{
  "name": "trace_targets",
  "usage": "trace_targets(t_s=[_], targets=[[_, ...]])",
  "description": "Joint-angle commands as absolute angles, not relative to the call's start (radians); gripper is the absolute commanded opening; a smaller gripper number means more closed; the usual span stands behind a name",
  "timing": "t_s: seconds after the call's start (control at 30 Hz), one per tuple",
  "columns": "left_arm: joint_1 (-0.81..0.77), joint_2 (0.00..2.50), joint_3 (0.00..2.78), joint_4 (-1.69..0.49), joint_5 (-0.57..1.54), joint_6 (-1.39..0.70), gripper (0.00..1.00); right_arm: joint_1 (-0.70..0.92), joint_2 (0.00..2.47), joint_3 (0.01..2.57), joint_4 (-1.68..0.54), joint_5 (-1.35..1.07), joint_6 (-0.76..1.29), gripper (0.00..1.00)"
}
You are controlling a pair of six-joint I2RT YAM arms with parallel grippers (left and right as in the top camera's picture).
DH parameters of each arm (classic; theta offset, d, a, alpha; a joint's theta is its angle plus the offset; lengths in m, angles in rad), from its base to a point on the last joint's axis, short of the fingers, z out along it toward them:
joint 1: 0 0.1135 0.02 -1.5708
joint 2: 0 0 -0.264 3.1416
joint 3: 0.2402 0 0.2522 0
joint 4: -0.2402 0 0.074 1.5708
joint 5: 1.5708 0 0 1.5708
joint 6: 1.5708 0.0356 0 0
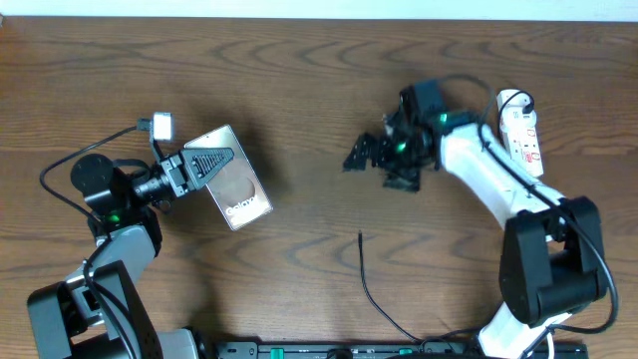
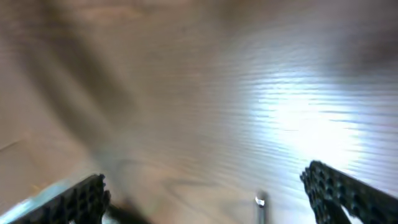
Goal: Plug charger to phone and switch on socket
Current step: 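Move the right gripper over the black charger cable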
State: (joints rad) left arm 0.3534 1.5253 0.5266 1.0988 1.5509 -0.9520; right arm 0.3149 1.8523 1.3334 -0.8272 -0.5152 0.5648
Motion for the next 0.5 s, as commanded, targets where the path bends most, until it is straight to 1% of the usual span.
trace_targets(t_s=[0.0,0.1,0.2,0.27,0.47], targets=[[0.360,1.521,0.529,1.105,1.573,-0.935,0.08,0.347,1.846,1.496,-0.969,-0.295,0.448,0.99],[0.360,1.521,0.529,1.105,1.573,-0.935,0.07,0.382,1.846,1.550,-1.049,-0.232,0.496,0.99],[0.360,1.521,0.529,1.105,1.573,-0.935,0.07,0.429,1.850,1.544,-1.103,-0.157,0.530,0.99],[0.360,1.521,0.529,1.105,1.573,-0.935,0.07,0.469,1.863,1.526,-1.112,-0.132,0.543,0.99],[0.369,1.521,0.529,1.105,1.573,-0.909,0.07,0.554,1.899,1.449,-1.100,-0.076,0.732,0.99]])
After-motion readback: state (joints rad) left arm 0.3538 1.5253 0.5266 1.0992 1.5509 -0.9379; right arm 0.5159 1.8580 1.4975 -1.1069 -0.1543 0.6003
